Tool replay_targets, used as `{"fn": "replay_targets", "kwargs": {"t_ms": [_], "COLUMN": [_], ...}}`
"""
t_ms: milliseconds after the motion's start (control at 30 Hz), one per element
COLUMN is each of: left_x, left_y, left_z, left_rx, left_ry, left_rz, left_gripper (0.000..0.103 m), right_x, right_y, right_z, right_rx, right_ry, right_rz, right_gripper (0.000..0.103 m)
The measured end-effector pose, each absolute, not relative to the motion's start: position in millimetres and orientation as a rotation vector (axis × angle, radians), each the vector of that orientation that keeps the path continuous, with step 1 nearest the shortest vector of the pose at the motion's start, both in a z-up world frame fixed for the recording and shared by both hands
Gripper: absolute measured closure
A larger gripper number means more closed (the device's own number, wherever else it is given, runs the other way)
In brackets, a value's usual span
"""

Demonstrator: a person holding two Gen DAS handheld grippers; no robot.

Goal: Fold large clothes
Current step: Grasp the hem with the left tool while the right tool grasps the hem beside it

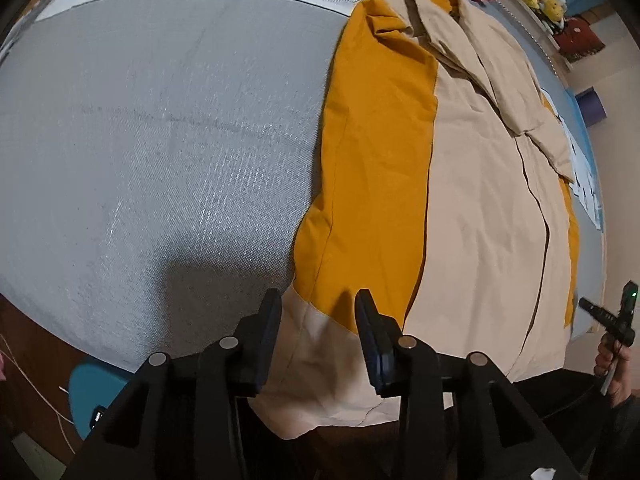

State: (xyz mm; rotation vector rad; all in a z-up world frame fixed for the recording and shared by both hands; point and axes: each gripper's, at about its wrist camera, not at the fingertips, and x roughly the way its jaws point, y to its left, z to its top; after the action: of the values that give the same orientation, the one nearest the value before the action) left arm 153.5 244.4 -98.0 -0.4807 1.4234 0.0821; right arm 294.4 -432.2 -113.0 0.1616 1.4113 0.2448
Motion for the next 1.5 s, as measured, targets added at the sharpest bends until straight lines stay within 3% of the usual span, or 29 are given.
{"fn": "replay_targets", "kwargs": {"t_ms": [333,633,1000,1233,1367,1500], "left_x": [156,162,165,169,169,171], "left_y": [241,230,214,200,196,190], "left_z": [-116,-126,-132,-130,-131,-132], "left_rx": [-0.452,-0.408,-0.377,-0.356,-0.350,-0.345], "left_ry": [1.498,1.538,1.544,1.546,1.547,1.552], "left_rz": [0.098,0.095,0.098,0.088,0.052,0.041], "left_gripper": [0.062,0.062,0.062,0.063,0.080,0.081], "right_x": [288,281,277,273,272,270], "right_y": [-436,-424,-408,-386,-381,-380], "right_z": [-145,-154,-154,-152,-148,-145], "right_rx": [0.202,0.150,0.089,0.045,0.048,0.054], "right_ry": [1.562,1.609,1.608,1.605,1.597,1.592], "right_rz": [0.250,0.293,0.306,0.348,0.370,0.375], "right_gripper": [0.069,0.064,0.064,0.077,0.086,0.087]}}
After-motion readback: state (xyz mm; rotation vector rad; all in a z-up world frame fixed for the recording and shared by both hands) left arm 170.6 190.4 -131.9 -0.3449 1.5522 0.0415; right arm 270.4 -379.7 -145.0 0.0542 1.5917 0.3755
